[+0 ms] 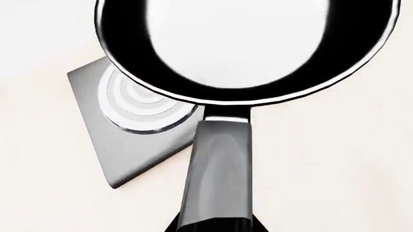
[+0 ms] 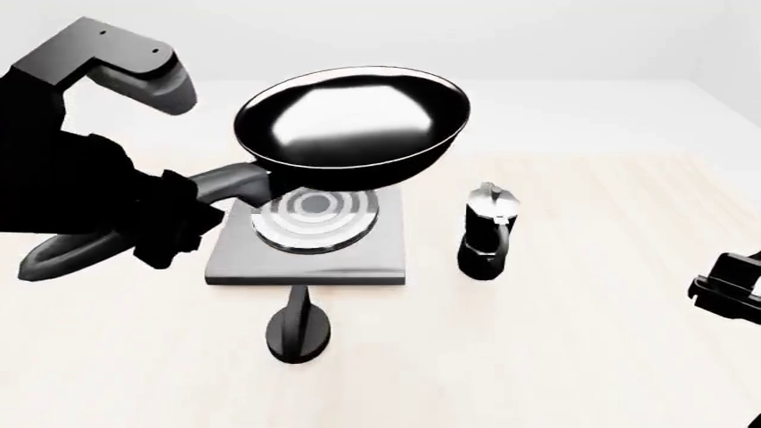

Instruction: Turn on the stove and put the frying pan on it.

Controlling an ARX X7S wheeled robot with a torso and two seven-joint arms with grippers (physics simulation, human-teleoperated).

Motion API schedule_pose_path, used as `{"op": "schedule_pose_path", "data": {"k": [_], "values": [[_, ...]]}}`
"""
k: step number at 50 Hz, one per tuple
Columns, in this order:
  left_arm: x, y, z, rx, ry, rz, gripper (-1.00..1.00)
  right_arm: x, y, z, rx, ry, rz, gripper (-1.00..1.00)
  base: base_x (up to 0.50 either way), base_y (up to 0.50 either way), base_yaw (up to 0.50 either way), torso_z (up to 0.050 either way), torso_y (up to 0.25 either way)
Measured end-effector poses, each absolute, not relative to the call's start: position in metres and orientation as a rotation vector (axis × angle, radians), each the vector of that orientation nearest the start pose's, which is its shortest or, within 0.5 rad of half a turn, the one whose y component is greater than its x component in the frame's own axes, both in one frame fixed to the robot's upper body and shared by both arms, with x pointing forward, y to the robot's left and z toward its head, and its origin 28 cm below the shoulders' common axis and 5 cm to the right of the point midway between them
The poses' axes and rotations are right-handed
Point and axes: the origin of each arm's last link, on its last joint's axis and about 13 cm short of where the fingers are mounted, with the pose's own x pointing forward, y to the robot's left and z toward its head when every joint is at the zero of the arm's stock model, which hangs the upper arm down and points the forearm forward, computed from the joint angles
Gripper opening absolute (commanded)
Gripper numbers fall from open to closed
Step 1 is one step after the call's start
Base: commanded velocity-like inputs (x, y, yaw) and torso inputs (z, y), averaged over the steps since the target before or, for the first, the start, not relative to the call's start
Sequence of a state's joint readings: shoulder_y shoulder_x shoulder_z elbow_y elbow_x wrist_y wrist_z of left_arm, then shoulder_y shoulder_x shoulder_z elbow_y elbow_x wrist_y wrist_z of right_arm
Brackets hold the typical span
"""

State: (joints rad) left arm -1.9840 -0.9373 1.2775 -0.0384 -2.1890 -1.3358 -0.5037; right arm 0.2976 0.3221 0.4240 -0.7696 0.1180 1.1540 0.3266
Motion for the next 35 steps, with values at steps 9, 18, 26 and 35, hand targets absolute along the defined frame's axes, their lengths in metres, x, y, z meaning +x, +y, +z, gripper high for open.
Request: {"op": "schedule_pose_path", "data": {"k": [9,18,26,35], "values": [[0.256,0.279,0.363,0.190,0.667,-0.445,-1.00,0.195,-0.213,0.176,-0.110,-0.006,-0.721,1.00,0.00,0.00,0.00,0.002,0.001],[0.290,0.270,0.340,0.168,0.689,-0.393,-1.00,0.197,-0.213,0.178,-0.108,-0.010,-0.718,1.00,0.00,0.00,0.00,0.000,0.001],[0.321,0.264,0.306,0.175,0.730,-0.338,-1.00,0.197,-0.212,0.178,-0.106,-0.013,-0.714,1.00,0.00,0.00,0.00,0.000,0.003],[0.347,0.261,0.265,0.179,0.768,-0.284,-1.00,0.198,-0.211,0.178,-0.104,-0.014,-0.710,1.00,0.00,0.00,0.00,0.000,0.002]]}}
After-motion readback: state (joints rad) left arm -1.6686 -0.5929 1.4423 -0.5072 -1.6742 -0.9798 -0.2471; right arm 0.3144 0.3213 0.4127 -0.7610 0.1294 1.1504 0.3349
